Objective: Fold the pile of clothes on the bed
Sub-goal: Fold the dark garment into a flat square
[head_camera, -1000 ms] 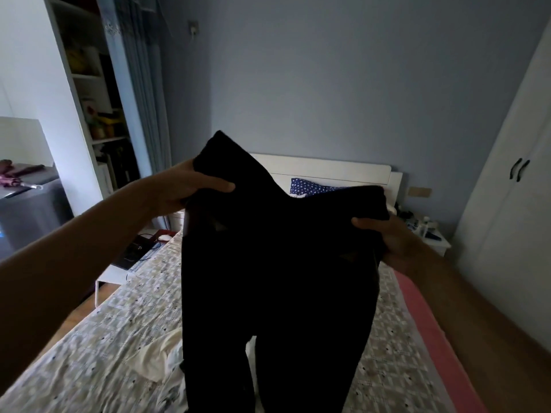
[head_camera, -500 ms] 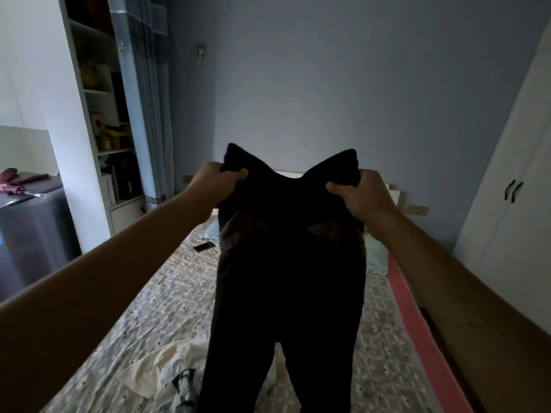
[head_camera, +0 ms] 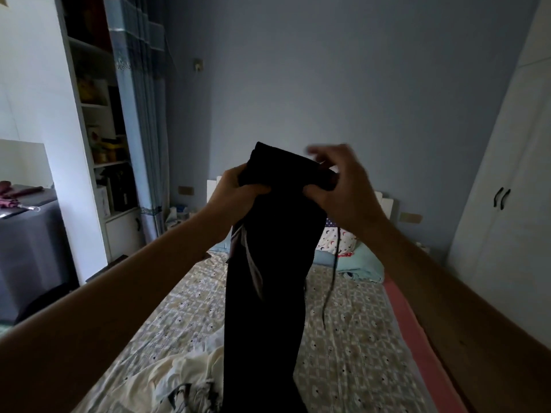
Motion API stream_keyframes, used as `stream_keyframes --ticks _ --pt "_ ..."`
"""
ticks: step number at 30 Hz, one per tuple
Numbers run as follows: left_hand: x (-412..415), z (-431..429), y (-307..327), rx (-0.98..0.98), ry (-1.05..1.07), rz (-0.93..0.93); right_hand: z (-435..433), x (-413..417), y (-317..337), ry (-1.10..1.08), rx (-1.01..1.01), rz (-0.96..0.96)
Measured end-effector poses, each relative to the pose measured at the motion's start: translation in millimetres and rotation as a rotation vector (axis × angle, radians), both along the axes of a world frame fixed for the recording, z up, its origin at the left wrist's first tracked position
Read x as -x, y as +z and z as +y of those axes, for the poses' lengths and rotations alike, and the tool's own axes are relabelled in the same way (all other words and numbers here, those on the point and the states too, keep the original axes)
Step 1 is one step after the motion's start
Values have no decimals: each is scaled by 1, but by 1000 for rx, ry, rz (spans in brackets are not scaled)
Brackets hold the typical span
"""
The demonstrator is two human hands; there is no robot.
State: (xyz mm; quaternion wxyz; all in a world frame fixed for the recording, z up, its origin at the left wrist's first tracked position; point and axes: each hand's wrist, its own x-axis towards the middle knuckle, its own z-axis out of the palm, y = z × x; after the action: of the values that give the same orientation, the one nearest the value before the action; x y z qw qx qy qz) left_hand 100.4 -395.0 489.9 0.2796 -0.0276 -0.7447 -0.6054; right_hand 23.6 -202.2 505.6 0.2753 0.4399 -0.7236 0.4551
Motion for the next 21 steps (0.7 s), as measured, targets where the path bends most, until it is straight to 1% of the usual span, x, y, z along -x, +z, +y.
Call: stream_keyframes --ticks 1,2,3,5,6,7,8,11,13,16,18,21 --pt "0 -4 -1 -30 -49 -11 5 9 0 -95 47 -9" --pt "-1 -7 -3 -64 -99 -15 11 18 0 -143 27 -106" --pt "-1 -10 -4 -103 -144 -12 16 25 -3 -94 -17 -288" --pt "-2 -15 -5 -169 -216 -4 23 32 -11 232 -53 -664" --pt "0 -18 -6 -183 -242 -2 24 36 -17 379 -53 -762" --pt "1 -21 -7 -184 -268 4 24 41 -23 456 -54 -790" --pt "3 -25 -8 -168 -284 13 23 43 -27 482 -48 -776" --pt "14 -41 -8 -58 -265 22 17 51 -22 445 17 -737" --pt "23 -50 -3 27 -184 -14 12 59 -13 360 -2 -710" --pt "46 -60 10 164 -43 -50 3 81 4 213 -86 -698" --pt "72 -65 24 279 41 -108 -4 101 20 111 -137 -685" --pt "117 -63 53 385 238 -170 -14 127 50 -38 -173 -612"
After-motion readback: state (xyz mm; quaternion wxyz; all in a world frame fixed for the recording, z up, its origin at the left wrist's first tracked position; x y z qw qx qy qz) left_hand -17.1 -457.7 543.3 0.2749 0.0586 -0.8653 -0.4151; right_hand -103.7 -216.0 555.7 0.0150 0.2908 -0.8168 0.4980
